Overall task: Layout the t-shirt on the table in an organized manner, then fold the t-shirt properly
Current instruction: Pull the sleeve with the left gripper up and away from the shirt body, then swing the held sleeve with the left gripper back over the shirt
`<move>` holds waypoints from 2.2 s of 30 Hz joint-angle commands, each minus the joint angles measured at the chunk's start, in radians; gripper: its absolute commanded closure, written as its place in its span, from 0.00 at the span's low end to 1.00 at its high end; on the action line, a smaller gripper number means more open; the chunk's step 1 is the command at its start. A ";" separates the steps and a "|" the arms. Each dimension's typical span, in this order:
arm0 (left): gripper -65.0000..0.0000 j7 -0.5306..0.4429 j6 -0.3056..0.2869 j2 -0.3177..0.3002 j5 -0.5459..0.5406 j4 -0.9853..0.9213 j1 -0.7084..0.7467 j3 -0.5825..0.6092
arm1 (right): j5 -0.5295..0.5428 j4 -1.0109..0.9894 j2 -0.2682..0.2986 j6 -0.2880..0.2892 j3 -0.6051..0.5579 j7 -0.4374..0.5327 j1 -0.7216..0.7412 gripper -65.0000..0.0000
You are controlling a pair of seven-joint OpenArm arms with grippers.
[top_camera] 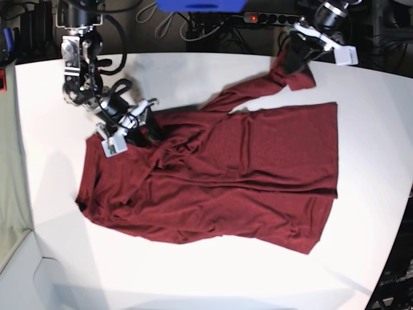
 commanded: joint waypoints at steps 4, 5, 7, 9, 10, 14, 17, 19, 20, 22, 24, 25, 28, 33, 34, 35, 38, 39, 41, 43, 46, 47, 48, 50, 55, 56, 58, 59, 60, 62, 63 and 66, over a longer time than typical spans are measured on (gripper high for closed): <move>1.00 0.014 -0.016 -0.018 0.012 0.010 0.004 0.013 | 0.013 0.014 0.006 0.014 0.002 0.019 0.017 0.56; 0.99 0.050 -0.016 -0.035 0.043 0.010 0.001 0.020 | 0.013 0.014 0.006 0.014 0.002 0.017 0.017 0.56; 0.99 0.110 -0.016 -0.046 0.106 0.010 -0.007 0.031 | 0.013 0.014 0.006 0.014 0.002 0.017 0.017 0.56; 0.99 0.146 -0.016 -0.051 0.166 0.010 -0.012 0.039 | 0.013 0.014 0.006 0.014 0.002 0.017 0.017 0.56; 0.99 0.156 -0.016 -0.055 0.199 0.010 -0.013 0.042 | 0.013 0.014 0.006 0.014 0.002 0.017 0.017 0.56; 0.99 0.173 -0.016 -0.061 0.410 0.012 -0.015 0.042 | 0.013 0.014 0.006 0.014 0.002 0.017 0.017 0.56; 0.99 0.167 -0.016 -0.061 0.606 0.020 -0.015 0.043 | 0.013 0.014 0.006 0.014 0.002 0.017 0.017 0.56; 0.99 0.165 -0.016 -0.061 0.730 0.021 -0.015 0.043 | 0.013 0.014 0.006 0.014 0.002 0.017 0.016 0.56; 0.99 0.164 -0.016 -0.063 0.792 0.021 -0.018 0.053 | 0.013 0.014 0.006 0.014 0.002 0.017 0.016 0.56; 0.99 0.164 -0.016 -0.074 0.887 0.021 -0.039 0.070 | 0.013 0.014 0.006 0.014 0.002 0.017 0.016 0.56; 0.99 0.164 -0.016 -0.086 0.942 0.021 -0.050 0.086 | 0.013 0.014 0.006 0.014 0.002 0.017 0.016 0.56; 0.99 0.164 -0.016 -0.087 0.951 0.021 -0.052 0.091 | 0.013 0.014 0.006 0.014 0.002 0.016 0.017 0.56; 0.99 0.172 -0.016 -0.086 0.948 0.040 -0.079 0.088 | 0.013 0.014 0.006 0.014 0.002 0.016 0.016 0.56; 0.87 0.175 -0.016 -0.086 0.948 0.046 -0.090 0.120 | 0.013 0.014 0.006 0.014 0.002 0.016 0.011 0.56; 0.83 0.175 -0.016 -0.089 0.948 0.046 -0.088 0.140 | 0.013 0.014 0.006 0.014 0.002 0.016 0.011 0.56; 0.80 0.175 -0.016 -0.089 0.948 0.044 -0.088 0.160 | 0.013 0.014 0.006 0.014 0.002 0.016 0.011 0.56; 0.66 0.175 -0.016 -0.107 0.954 0.040 -0.085 0.220 | 0.013 0.014 0.006 0.014 0.002 0.016 0.009 0.56; 0.63 0.175 -0.016 -0.123 0.954 0.038 -0.084 0.252 | 0.013 0.014 0.006 0.014 0.002 0.016 0.009 0.56; 0.58 0.175 -0.016 -0.158 0.954 0.038 -0.079 0.301 | 0.013 0.014 0.006 0.014 0.002 0.016 0.009 0.56; 0.53 0.175 -0.016 -0.179 0.951 0.037 -0.079 0.333 | 0.013 0.015 0.006 0.014 0.002 0.016 0.009 0.56; 0.47 0.175 -0.016 -0.181 0.954 0.009 -0.082 0.327 | 0.013 0.015 0.006 0.014 0.002 0.016 0.009 0.56; 0.45 0.175 -0.016 -0.183 0.954 0.000 -0.088 0.327 | 0.013 0.015 0.006 0.014 0.002 0.016 0.009 0.56; 0.44 0.175 -0.016 -0.184 0.954 -0.006 -0.090 0.324 | 0.013 0.015 0.006 0.014 0.002 0.016 0.009 0.56; 0.42 0.173 -0.016 -0.184 0.950 -0.014 -0.090 0.323 | 0.013 0.015 0.006 0.014 0.002 0.016 0.009 0.56; 0.42 0.164 -0.016 -0.179 0.947 -0.003 -0.087 0.333 | 0.013 0.015 0.006 0.014 0.002 0.016 0.012 0.56; 0.41 0.164 -0.016 -0.179 0.945 0.001 -0.088 0.333 | 0.013 0.015 0.006 0.014 0.002 0.016 0.012 0.56; 0.41 0.164 -0.016 -0.167 0.908 0.018 -0.093 0.333 | 0.013 0.015 0.006 0.014 0.002 0.016 0.014 0.56; 0.41 0.164 -0.016 -0.163 0.868 0.029 -0.093 0.332 | 0.013 0.015 0.006 0.014 0.002 0.016 0.016 0.56; 0.41 0.164 -0.016 -0.161 0.827 0.043 -0.095 0.330 | 0.013 0.015 0.006 0.014 0.002 0.016 0.016 0.56; 0.41 0.170 -0.016 -0.160 0.741 0.073 -0.108 0.332 | 0.013 0.015 0.006 0.014 0.002 0.016 0.016 0.56; 0.41 0.173 -0.016 -0.158 0.700 0.089 -0.119 0.332 | 0.013 0.015 0.006 0.014 0.002 0.016 0.016 0.56; 0.41 0.173 -0.016 -0.153 0.598 0.106 -0.133 0.332 | 0.013 0.015 0.006 0.014 0.002 0.016 0.017 0.56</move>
